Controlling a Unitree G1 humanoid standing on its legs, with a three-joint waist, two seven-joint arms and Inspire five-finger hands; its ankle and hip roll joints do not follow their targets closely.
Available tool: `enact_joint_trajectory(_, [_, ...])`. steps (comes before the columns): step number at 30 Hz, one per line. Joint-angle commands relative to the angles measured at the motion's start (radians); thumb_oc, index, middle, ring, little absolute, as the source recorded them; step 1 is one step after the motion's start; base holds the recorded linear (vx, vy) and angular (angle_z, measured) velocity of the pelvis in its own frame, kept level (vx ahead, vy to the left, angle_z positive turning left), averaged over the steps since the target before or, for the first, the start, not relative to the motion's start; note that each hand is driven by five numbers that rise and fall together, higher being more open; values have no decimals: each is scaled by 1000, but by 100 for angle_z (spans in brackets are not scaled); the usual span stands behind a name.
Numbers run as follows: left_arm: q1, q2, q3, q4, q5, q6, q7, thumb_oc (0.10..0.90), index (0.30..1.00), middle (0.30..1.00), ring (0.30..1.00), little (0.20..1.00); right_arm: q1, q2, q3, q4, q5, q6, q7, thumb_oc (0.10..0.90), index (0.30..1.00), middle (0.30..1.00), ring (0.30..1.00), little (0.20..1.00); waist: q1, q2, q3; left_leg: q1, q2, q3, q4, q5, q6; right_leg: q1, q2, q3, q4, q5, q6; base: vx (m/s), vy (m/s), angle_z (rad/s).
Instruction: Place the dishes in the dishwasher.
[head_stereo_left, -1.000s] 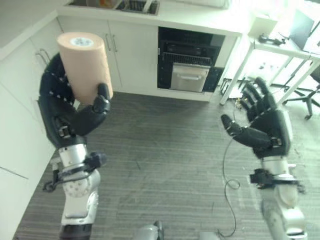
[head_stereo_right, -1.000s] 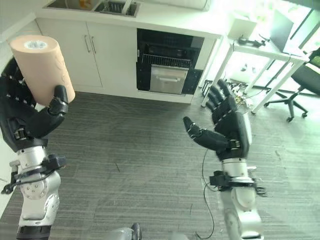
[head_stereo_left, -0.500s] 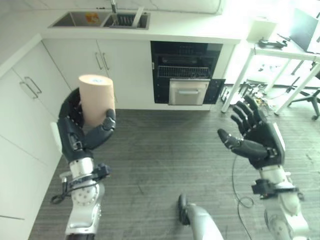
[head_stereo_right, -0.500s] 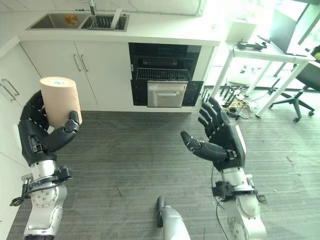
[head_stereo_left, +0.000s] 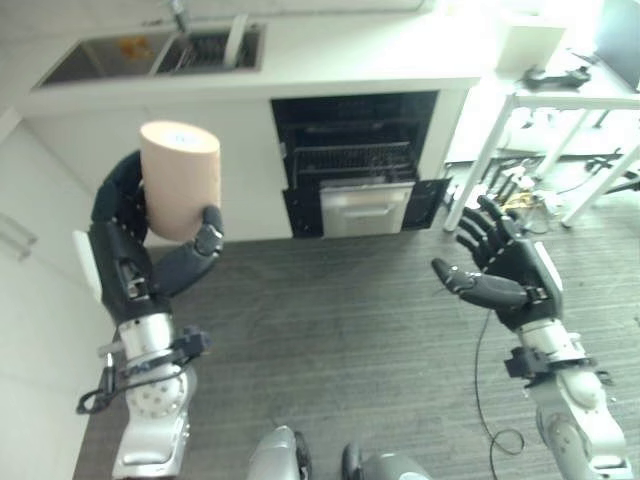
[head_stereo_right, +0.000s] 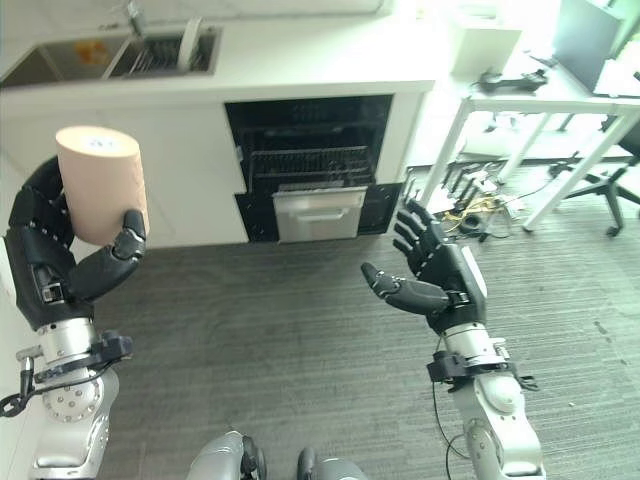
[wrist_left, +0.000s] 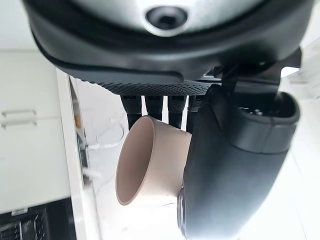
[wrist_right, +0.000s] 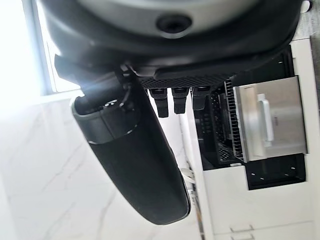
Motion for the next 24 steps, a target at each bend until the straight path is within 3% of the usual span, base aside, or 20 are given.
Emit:
enact_joint_trajectory(1, [-110, 69, 28, -60, 24, -98, 41, 400, 300, 300, 300, 300, -55, -27, -30, -98, 13, -91, 1, 800, 900, 900, 900, 900, 17, 31, -65, 38, 68, -17, 3, 85, -44, -85, -57, -2, 71, 28, 139, 297, 79, -39])
enact_joint_trajectory(4, [-146, 60, 0, -31, 17, -106, 25, 400, 300, 300, 300, 300, -46, -39, -40, -92, 12, -99, -14, 800, 900, 900, 900, 900, 27, 38, -68, -69, 76, -28, 3, 98, -54, -34, -13, 21, 71, -14, 124, 288, 60, -23])
enact_joint_trajectory(8, [-175, 49, -16, -20, 63, -115, 62, 400, 300, 300, 300, 300, -66, -40, -43, -83, -4, -111, 10, 800, 900, 900, 900, 900, 31, 38, -62, -68, 52, -50, 3, 85, -31, -6, 6, 66, 71, -42, 113, 272, 107, -31])
enact_joint_trajectory(11, [-182, 55, -15, -17, 56, -109, 67, 400, 300, 300, 300, 300, -59, -37, -48, -91, -6, -108, 10, 800, 900, 900, 900, 900, 31, 33, -62, -55, 60, -37, 3, 81, -23, 21, 1, 79, 71, -58, 116, 254, 107, -62])
enact_joint_trajectory(19, [-203, 67, -11, -53, 53, -116, 9, 400, 300, 300, 300, 300, -36, -10, -55, -103, -58, -100, -75, 800, 900, 900, 900, 900, 93, -29, -107, -37, 8, -32, 3, 40, 47, 142, -59, 60, 71, -101, 152, 267, 98, -17])
enact_joint_trajectory(21, [-217, 77, -10, -62, 48, -96, -6, 400, 300, 300, 300, 300, -57, 12, -36, -113, -74, -76, -115, 800, 900, 900, 900, 900, 105, -42, -126, -22, -13, -28, 3, 20, 67, 172, -75, 27, 71, -70, 178, 362, 183, -5])
enact_joint_trajectory(22, [-215, 76, -13, -66, 44, -84, -14, 400, 300, 300, 300, 300, -57, 27, -25, -126, -94, -41, -110, 800, 900, 900, 900, 900, 98, -51, -138, -2, -24, -28, 3, -1, 82, 190, -70, 9, 71, 55, 210, 326, 196, 20])
enact_joint_trajectory(23, [-211, 76, -15, -65, 48, -83, -27, 400, 300, 300, 300, 300, -42, 38, -19, -134, -111, -20, -97, 800, 900, 900, 900, 900, 83, -48, -133, 37, -25, -47, 3, -26, 96, 139, -46, -1, 204, 198, 257, 394, 236, 31])
enact_joint_trajectory(24, [-210, 78, -13, -65, 58, -84, -25, 400, 300, 300, 300, 300, -37, 43, -10, -129, -109, -17, -89, 800, 900, 900, 900, 900, 74, -36, -119, 74, -9, -57, 3, -47, 100, 20, -51, -33, 346, 230, 262, 297, 139, 43])
